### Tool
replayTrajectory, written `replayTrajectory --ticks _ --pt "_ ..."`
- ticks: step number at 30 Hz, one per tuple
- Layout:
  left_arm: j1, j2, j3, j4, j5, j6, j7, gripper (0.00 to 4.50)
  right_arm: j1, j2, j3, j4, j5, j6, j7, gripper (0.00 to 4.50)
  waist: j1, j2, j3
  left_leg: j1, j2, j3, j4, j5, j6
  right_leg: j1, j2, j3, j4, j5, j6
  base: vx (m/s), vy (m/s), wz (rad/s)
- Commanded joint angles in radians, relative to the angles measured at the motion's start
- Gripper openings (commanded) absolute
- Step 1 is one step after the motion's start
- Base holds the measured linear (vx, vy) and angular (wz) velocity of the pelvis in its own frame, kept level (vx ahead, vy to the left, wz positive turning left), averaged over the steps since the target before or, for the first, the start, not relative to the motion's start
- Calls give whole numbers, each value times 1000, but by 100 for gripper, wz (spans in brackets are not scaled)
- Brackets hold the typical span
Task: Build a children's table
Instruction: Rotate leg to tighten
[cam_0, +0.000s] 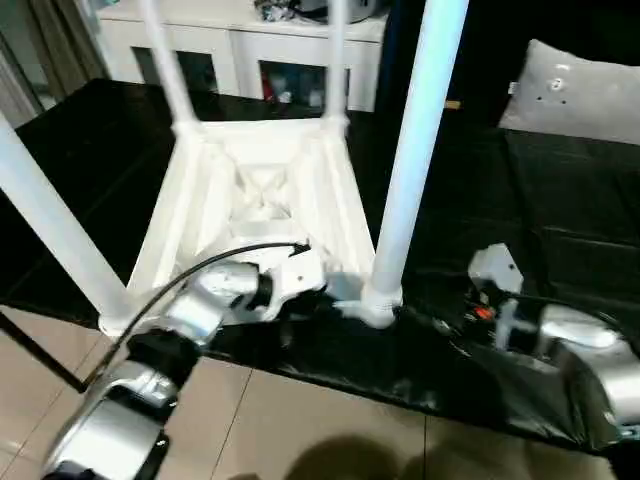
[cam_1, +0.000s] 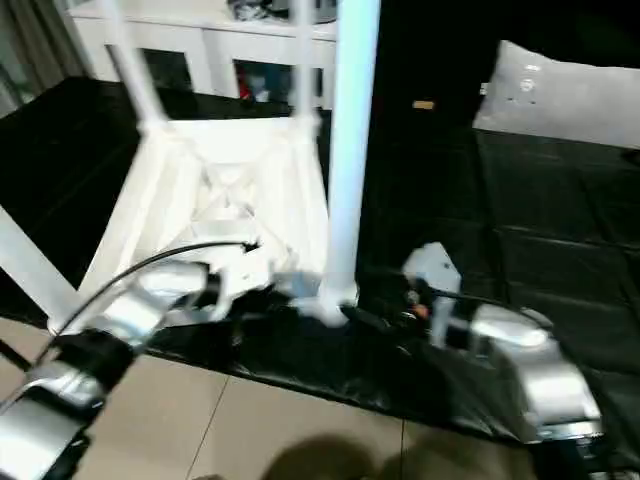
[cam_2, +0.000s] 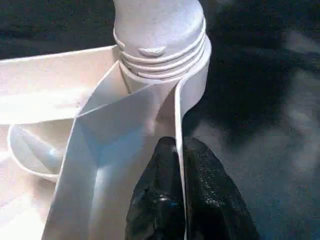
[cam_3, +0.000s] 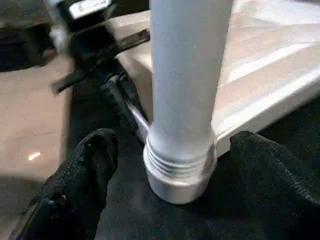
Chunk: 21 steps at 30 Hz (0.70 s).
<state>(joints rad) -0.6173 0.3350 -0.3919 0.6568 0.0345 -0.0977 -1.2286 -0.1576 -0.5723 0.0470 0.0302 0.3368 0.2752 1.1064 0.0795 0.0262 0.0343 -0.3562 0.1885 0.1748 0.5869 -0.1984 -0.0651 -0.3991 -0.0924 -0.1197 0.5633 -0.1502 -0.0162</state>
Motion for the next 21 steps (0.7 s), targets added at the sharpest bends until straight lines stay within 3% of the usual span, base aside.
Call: replayTrajectory --ticks 1,3,4,5,8,9,10,13,20,21 --pt "33 3 -46 -53 -34 -24 -119 0 -26 -23 10 17 39 -7 92 395 7 -18 -61 -1 51 -10 -63 -140 122 56 -70 57 -54 -272 -176 0 0 0" --pt "37 12 -52 -67 -35 -23 -140 0 -32 -30 19 23 51 -2 125 395 16 -19 -58 -1 52 -7 -61 -140 126 55 -70 57 -50 -262 -191 0 0 0" --pt "38 15 -53 -74 -35 -28 -154 0 -39 -35 28 30 57 -3 149 369 17 -19 -58 1 51 -5 -60 -142 126 53 -68 57 -50 -264 -191 0 0 0" --pt "38 21 -56 -87 -35 -31 -171 0 -48 -37 39 35 64 5 177 369 20 -12 -58 1 50 -7 -60 -149 120 54 -69 57 -48 -272 -194 0 0 0" --pt "38 27 -63 -104 -35 -37 -193 0 -65 -35 54 53 66 12 210 347 25 -19 -54 5 50 -6 -62 -190 95 53 -71 58 -56 -349 -170 0 0 0" --pt "34 26 -70 -103 -35 -62 -203 0 -92 -22 72 82 62 20 228 334 27 -29 -55 3 48 -7 -63 -182 90 54 -71 56 -53 -368 -164 0 0 0" --pt "34 26 -70 -101 -35 -63 -205 0 -98 -19 77 86 63 22 233 326 26 -27 -51 3 48 -6 -64 -197 82 51 -71 56 -62 -409 -147 0 0 0" --pt "30 29 -69 -82 -27 -73 -217 0 -129 -4 116 110 56 27 273 309 25 -18 -52 7 48 -8 -65 -211 70 50 -69 56 -65 -418 -138 0 0 0" --pt "29 32 -62 -85 -27 -71 -215 0 -155 -2 135 140 46 24 288 256 30 -24 -56 4 50 -8 -65 -184 71 54 -69 59 -52 -345 -160 0 0 0" --pt "32 34 -59 -85 -29 -72 -214 0 -156 2 140 142 48 27 290 248 30 -13 -56 5 50 -9 -64 -185 70 54 -69 58 -52 -338 -165 0 0 0"
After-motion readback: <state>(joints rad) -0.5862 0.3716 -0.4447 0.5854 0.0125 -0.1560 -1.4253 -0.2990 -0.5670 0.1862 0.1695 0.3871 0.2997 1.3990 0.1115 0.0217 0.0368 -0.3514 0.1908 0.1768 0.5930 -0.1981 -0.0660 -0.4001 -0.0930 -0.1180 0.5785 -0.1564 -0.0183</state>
